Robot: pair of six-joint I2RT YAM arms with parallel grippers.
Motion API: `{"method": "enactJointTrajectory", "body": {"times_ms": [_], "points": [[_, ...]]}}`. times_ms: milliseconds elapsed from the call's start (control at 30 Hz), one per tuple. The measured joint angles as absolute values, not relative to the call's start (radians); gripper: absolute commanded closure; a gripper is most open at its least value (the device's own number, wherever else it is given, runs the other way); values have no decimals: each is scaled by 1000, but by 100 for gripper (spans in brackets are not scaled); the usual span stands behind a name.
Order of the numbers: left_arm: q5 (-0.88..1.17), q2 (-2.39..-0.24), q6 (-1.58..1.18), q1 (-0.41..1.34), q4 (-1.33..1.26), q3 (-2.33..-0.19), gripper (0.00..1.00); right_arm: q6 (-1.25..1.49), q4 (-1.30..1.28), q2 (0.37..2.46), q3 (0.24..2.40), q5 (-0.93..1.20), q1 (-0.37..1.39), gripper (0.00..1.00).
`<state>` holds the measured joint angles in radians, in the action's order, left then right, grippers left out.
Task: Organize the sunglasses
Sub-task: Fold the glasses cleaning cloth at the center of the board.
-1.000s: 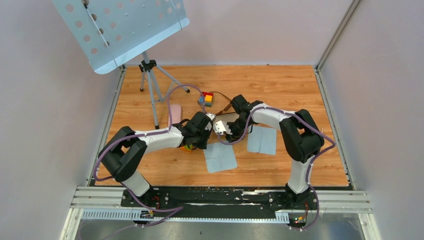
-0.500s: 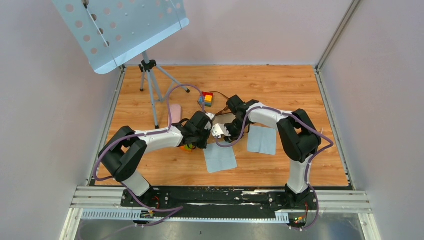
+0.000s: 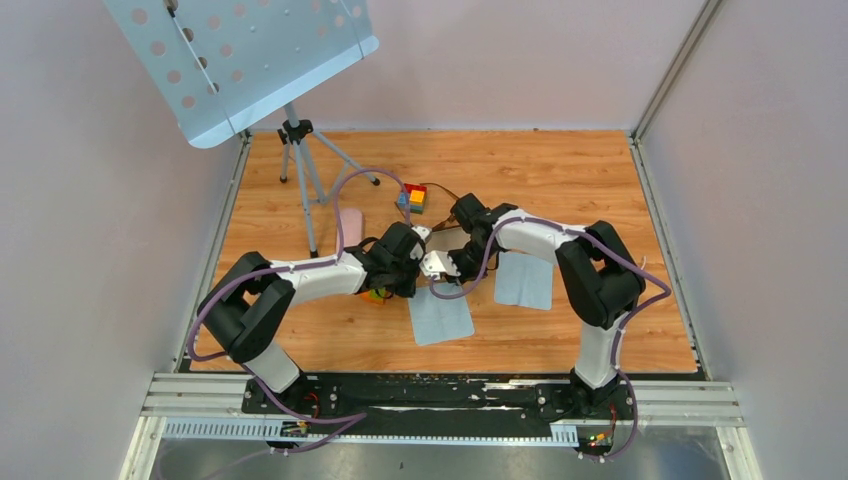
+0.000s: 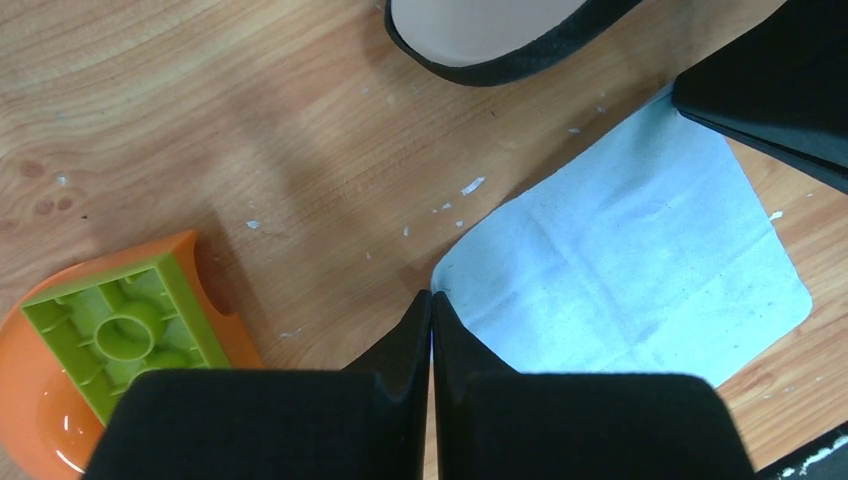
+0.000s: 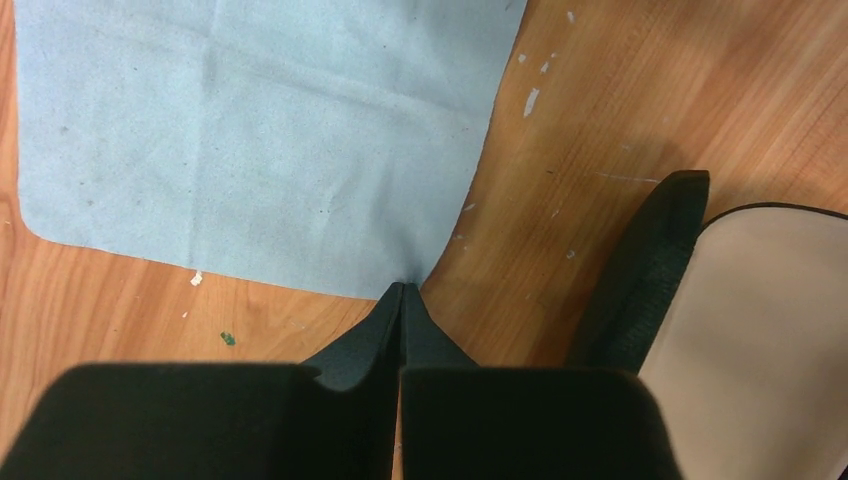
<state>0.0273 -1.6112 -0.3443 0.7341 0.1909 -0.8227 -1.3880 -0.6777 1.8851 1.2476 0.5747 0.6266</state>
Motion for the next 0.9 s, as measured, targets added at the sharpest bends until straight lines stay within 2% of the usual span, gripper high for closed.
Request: {"method": "enactJointTrajectory", "body": {"times_ms": [900], "points": [[140, -1499, -396, 734, 159, -715, 100, -1244, -448, 1621, 976, 481, 693, 100]]}}
